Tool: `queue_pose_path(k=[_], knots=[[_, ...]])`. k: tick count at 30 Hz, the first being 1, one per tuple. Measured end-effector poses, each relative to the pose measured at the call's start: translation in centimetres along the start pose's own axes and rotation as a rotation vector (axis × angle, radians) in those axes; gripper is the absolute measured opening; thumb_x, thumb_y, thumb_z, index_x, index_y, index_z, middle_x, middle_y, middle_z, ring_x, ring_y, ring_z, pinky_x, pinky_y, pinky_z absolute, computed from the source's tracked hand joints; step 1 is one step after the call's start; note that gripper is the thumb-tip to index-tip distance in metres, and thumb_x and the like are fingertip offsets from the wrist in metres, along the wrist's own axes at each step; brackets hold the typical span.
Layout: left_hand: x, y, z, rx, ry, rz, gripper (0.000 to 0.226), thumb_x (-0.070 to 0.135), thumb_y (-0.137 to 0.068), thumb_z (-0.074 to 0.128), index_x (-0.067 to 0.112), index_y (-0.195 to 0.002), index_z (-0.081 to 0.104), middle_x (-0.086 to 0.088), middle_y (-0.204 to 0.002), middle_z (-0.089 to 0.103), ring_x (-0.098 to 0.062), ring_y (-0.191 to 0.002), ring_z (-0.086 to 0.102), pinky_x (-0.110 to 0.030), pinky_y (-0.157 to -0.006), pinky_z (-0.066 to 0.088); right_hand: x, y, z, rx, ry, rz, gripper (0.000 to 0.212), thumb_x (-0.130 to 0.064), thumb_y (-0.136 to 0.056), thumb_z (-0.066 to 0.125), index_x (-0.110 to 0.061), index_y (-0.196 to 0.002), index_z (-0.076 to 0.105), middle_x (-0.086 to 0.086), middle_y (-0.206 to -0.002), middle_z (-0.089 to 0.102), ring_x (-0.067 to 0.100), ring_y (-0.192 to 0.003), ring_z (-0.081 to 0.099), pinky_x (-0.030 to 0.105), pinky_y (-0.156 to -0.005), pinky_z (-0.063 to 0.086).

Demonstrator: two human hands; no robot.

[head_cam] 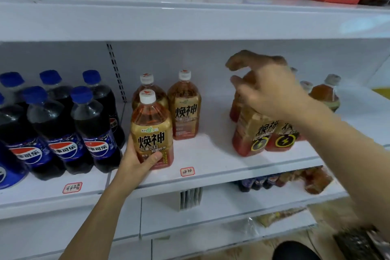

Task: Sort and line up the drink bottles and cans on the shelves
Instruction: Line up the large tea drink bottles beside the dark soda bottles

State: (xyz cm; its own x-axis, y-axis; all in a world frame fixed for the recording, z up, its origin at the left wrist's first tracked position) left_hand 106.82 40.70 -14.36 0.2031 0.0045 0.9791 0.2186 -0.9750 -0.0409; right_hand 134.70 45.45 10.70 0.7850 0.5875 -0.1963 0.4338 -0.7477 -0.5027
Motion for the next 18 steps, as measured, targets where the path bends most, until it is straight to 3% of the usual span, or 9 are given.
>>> queue_pose_path(k=[2,4,7,12,14,18], knots=[[0.1,0.2,-0.2,0.025,-0.008,0.005,0.094,0.036,-0.074,0.082,0.029,-0.153,0.032,0.006,-0.135,0.061,-0.008,-0.123,0.059,-0.037,-0.102,0.047,2.6,-0.5,-2.3,-0.16,0.13,0.012,0.038,-0.037,-0.096,0.064,-0.027,-0.132,0.057,-0.003,-0.129,0.067,0.022,-0.104,0.067,0.036,-0.095,0.051],[0.5,0.4,-0.3,0.051,-0.017,0.01,0.098,0.037,-0.071,0.09,0.033,-0.15,0.032,0.006,-0.135,0.06,-0.006,-0.121,0.058,-0.037,-0.102,0.047,5.5,-0.7,-2.0,-0.425,0.224,0.054,0.043,-0.05,-0.093,0.065,-0.033,-0.132,0.054,-0.002,-0.127,0.066,0.024,-0.11,0.063,0.039,-0.094,0.051],[1.1,0.5,-0.3,0.083,-0.034,0.018,0.106,0.043,-0.062,0.09,0.03,-0.148,0.03,0.01,-0.128,0.059,0.002,-0.114,0.057,-0.038,-0.101,0.047,8.6,-0.1,0.2,-0.651,0.361,0.072,0.034,-0.06,-0.094,0.059,-0.037,-0.117,0.05,-0.002,-0.112,0.064,0.022,-0.092,0.06,0.035,-0.076,0.046],[1.0,0.5,-0.3,0.085,-0.025,0.026,0.112,0.053,-0.056,0.091,0.029,-0.146,0.029,0.005,-0.132,0.06,-0.01,-0.12,0.059,-0.043,-0.102,0.049,9.4,0.2,1.9,-0.643,0.344,0.02,0.028,-0.059,-0.1,0.047,-0.034,-0.114,0.046,0.0,-0.094,0.065,0.017,-0.078,0.06,0.039,-0.075,0.051],[1.0,0.6,-0.1,0.087,-0.026,0.025,0.105,0.041,-0.062,0.096,0.028,-0.143,0.031,0.01,-0.127,0.06,-0.004,-0.116,0.059,-0.041,-0.101,0.049,8.3,0.2,1.9,-0.555,0.275,-0.02,0.03,-0.058,-0.099,0.049,-0.033,-0.117,0.051,-0.001,-0.095,0.066,0.019,-0.08,0.06,0.038,-0.074,0.048],[1.0,0.3,0.2,0.081,-0.028,0.037,0.089,0.019,-0.072,0.089,0.031,-0.139,0.032,0.012,-0.125,0.059,0.0,-0.114,0.058,-0.039,-0.1,0.05,4.5,0.2,3.3,-0.41,0.271,-0.152,0.029,-0.061,-0.094,0.048,-0.033,-0.099,0.047,0.001,-0.089,0.064,0.024,-0.08,0.057,0.037,-0.07,0.045]])
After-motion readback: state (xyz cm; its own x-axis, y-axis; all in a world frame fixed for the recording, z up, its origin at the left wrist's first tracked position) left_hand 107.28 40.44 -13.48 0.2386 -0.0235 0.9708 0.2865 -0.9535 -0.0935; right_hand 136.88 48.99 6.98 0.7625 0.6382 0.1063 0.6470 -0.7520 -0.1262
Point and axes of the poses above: each hand's wrist, its own y-axis away from the middle knuckle, its own z-axis out of the palm, x = y × z, the point moved 6 cm from there along -y, towards the middle knuckle
